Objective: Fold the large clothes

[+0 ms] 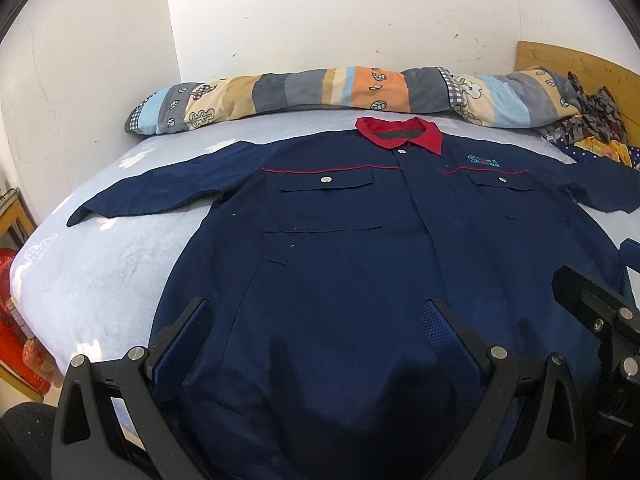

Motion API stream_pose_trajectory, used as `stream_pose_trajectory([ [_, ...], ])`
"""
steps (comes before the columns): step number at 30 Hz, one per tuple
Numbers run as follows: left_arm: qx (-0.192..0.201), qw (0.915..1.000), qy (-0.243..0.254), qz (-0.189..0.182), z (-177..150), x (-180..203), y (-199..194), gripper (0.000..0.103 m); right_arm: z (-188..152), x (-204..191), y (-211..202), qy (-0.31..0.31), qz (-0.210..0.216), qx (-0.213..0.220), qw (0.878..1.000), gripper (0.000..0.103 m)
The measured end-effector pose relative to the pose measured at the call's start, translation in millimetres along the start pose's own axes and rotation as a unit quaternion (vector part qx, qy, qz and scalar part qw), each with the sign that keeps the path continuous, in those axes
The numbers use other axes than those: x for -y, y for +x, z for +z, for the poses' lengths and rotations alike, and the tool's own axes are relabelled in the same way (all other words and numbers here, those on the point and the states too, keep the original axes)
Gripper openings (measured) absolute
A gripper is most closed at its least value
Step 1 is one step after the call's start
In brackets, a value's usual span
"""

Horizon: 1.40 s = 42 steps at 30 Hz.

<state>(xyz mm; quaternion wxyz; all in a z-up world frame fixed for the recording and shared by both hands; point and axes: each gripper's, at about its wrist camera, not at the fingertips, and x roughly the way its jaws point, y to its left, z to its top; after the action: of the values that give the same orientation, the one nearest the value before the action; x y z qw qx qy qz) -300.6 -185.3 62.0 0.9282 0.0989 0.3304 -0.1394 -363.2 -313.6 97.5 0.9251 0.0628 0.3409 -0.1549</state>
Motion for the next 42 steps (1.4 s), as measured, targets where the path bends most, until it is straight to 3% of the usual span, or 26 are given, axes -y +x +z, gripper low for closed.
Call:
stream_pose_trajectory([
  [29, 0.005, 1.0, -0.002, -0.003, -4.7, -0.8, -6.3, 0.103, -2.8, 7.2, 1.4, -0.001, -0.001, 0.017, 1.0, 0.102],
  [42, 0.003, 1.0, -0.004, -0.007, -5.2, -4.7, -8.4, 0.103, -2.0, 6.1, 3.0, -0.002, -0.007, 0.003, 1.0, 0.102],
])
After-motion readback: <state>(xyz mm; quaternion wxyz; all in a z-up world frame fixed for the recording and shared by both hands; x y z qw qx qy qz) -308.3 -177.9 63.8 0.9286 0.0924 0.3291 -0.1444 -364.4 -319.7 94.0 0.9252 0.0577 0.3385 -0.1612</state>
